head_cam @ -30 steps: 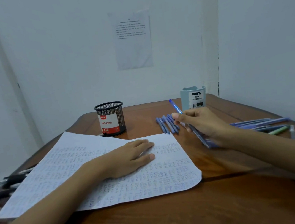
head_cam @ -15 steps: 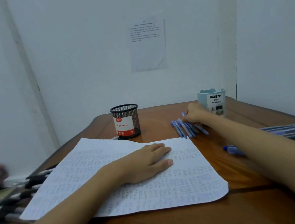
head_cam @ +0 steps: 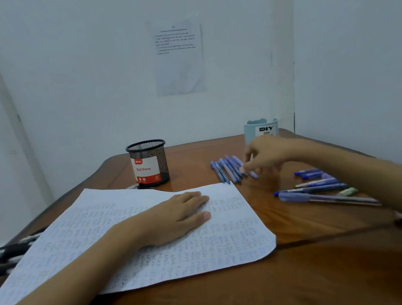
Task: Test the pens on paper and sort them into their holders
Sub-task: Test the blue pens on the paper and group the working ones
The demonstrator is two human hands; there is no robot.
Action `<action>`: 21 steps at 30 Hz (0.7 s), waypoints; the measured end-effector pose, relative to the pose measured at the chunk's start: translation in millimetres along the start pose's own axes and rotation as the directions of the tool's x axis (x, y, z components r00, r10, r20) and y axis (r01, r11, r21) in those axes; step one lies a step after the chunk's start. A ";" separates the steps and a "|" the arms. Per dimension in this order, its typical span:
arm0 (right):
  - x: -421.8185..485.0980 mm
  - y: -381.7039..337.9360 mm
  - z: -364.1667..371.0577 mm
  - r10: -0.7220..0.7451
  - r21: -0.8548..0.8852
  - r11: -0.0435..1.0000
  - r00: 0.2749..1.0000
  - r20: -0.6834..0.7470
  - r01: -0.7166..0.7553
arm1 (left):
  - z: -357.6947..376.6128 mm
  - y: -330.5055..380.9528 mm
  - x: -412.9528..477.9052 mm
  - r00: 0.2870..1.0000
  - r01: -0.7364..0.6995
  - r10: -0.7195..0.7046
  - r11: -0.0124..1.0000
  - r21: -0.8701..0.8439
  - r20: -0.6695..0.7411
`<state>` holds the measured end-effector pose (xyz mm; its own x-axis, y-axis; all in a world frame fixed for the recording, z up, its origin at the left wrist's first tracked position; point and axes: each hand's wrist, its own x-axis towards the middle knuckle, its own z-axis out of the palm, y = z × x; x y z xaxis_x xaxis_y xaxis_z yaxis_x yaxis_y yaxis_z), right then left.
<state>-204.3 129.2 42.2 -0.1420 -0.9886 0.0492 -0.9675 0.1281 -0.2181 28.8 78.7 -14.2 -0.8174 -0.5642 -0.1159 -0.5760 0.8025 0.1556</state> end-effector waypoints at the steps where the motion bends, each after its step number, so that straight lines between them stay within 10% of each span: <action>1: -15.4 3.9 -1.3 0.003 0.020 1.000 0.998 0.061 -0.004 | -0.2 0.5 0.1 1.000 0.002 -0.002 1.000 0.002 0.002; 8: -81.7 41.6 -1.0 -0.016 0.004 1.000 0.981 0.195 0.016 | -1.9 1.5 -2.7 1.000 0.011 -0.012 1.000 0.026 0.011; 21: -56.6 22.1 21.2 -0.085 0.292 0.929 0.899 -0.431 0.228 | -4.7 11.1 -8.9 1.000 0.008 -0.008 0.999 0.041 0.000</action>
<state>-213.1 186.3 14.0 -0.1357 -0.8653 0.4825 -0.8700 -0.1290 -0.4759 29.7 91.6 -6.8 -0.8131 -0.5704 -0.1167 -0.5814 0.8056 0.1140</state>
